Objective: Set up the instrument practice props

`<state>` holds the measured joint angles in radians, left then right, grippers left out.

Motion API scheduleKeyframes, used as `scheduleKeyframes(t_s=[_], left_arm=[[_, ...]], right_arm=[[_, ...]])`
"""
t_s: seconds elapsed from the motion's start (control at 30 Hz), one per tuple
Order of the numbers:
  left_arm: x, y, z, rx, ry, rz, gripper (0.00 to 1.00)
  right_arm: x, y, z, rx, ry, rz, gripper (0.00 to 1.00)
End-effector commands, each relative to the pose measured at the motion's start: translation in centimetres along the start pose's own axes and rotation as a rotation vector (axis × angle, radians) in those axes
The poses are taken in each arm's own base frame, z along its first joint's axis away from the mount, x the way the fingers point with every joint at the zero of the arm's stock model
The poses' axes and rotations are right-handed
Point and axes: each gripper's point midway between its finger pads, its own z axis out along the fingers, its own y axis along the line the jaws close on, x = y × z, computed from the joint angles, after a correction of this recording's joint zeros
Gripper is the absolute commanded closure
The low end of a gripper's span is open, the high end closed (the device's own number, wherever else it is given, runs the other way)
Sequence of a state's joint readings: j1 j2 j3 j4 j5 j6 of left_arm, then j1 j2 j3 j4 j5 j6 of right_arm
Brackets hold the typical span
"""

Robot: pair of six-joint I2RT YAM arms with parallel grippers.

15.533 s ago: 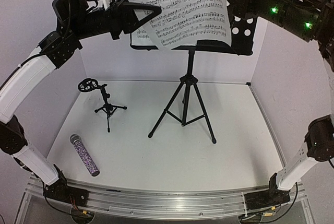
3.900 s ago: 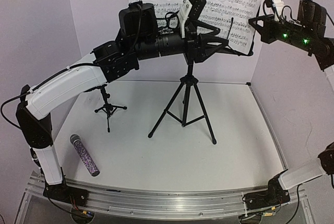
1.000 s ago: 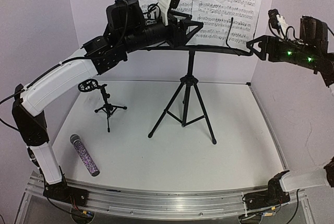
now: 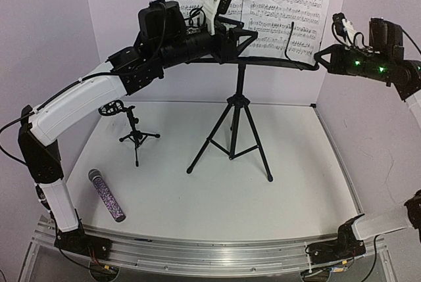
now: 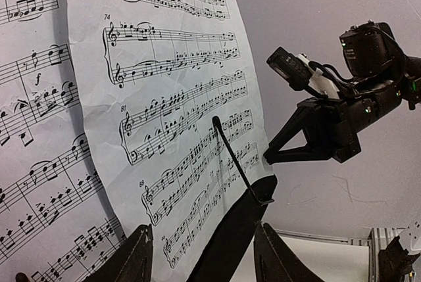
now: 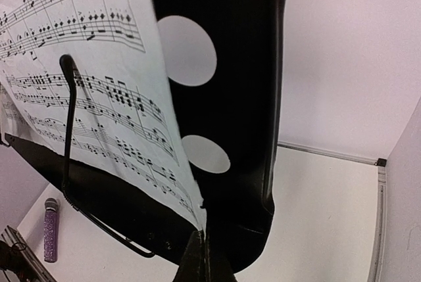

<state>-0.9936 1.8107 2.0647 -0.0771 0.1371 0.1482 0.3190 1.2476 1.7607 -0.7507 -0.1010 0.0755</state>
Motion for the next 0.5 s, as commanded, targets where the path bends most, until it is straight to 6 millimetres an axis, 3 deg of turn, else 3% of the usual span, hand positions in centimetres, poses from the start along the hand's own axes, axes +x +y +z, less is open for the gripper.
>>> scheduleKeyframes(t_s=[0.0,0.47], left_arm=[[-1.6,0.4,-0.3,-0.006,-0.045,-0.001,0.48],[-1.9,0.6,-0.5,-0.011,-0.05,0.007,0.48]], right_arm=[[-2.0,-0.1,-0.8,0.009,-0.064,-0.018,1.0],[-2.0,-1.2,-0.4,0.067,-0.059,-0.047,1.0]])
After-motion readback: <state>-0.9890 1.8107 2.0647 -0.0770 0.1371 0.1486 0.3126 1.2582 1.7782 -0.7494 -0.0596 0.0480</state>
